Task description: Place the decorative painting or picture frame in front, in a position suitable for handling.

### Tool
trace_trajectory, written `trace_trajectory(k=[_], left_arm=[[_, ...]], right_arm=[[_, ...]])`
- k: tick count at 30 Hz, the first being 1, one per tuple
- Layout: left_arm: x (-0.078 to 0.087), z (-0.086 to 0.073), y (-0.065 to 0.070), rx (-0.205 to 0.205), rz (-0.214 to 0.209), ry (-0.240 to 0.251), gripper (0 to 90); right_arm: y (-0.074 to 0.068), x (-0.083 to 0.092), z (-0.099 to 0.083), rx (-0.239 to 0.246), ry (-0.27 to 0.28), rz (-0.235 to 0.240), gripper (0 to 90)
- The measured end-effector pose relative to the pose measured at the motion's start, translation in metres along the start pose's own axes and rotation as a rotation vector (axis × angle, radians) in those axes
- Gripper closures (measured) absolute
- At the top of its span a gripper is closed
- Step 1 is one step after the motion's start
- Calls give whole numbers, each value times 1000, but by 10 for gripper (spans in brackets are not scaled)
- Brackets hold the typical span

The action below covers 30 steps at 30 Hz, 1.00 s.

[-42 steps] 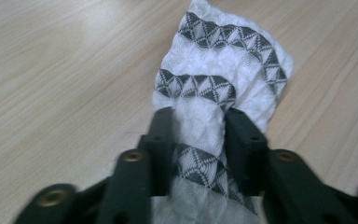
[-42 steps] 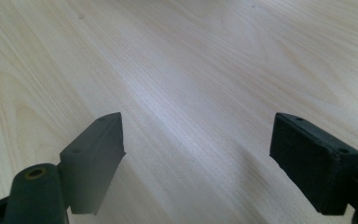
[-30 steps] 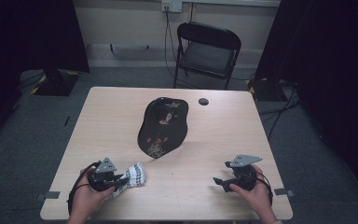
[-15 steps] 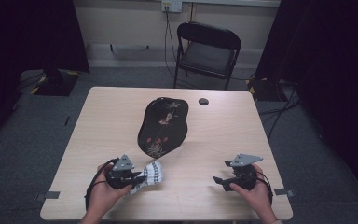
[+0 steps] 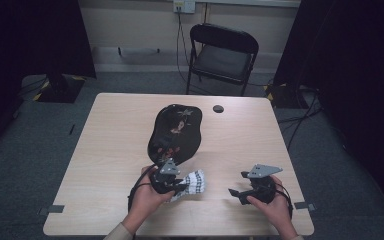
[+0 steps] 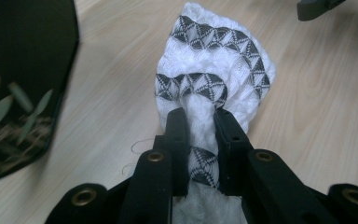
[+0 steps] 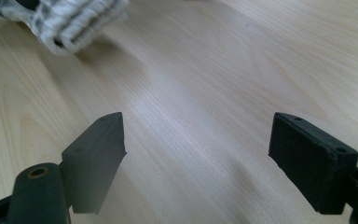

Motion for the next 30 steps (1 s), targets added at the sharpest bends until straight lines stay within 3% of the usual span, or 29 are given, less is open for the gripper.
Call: trace_trajectory(k=[6, 9, 12, 14, 17, 23, 26, 28, 30], left_arm=[[-22, 14, 4, -24, -21, -8, 765], [-23, 13, 4, -42, -15, -19, 699], [-15, 7, 3, -30, -15, 2, 560], [-2, -1, 1, -25, -11, 24, 476], [7, -8, 0, -5, 0, 27, 420], [34, -40, -10, 62, 51, 4, 353], [40, -45, -13, 76, 62, 14, 334], [49, -50, -16, 85, 86, 23, 328], [54, -51, -18, 96, 90, 35, 320]], right_arm=[[3, 2, 1, -4, 8, -3, 179], [3, 3, 2, -1, 19, -2, 184], [2, 3, 3, 6, 25, 4, 186], [-3, 3, 9, 35, 42, 21, 192], [-10, 1, 17, 54, 57, 44, 202], [-31, -10, 32, 131, 68, 111, 234], [-38, -16, 37, 156, 70, 127, 234], [-50, -25, 44, 200, 75, 174, 237], [-56, -30, 49, 206, 79, 201, 237]])
Point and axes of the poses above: each handheld gripper's, and its own axes: x roughly backward along the jaws, z roughly out of its top, y roughly to its right, the point moved 4 cm from there along -x, roughly forward along the jaws, and after that the axes turned 8 degrees about -z, right-handed, at the moved point
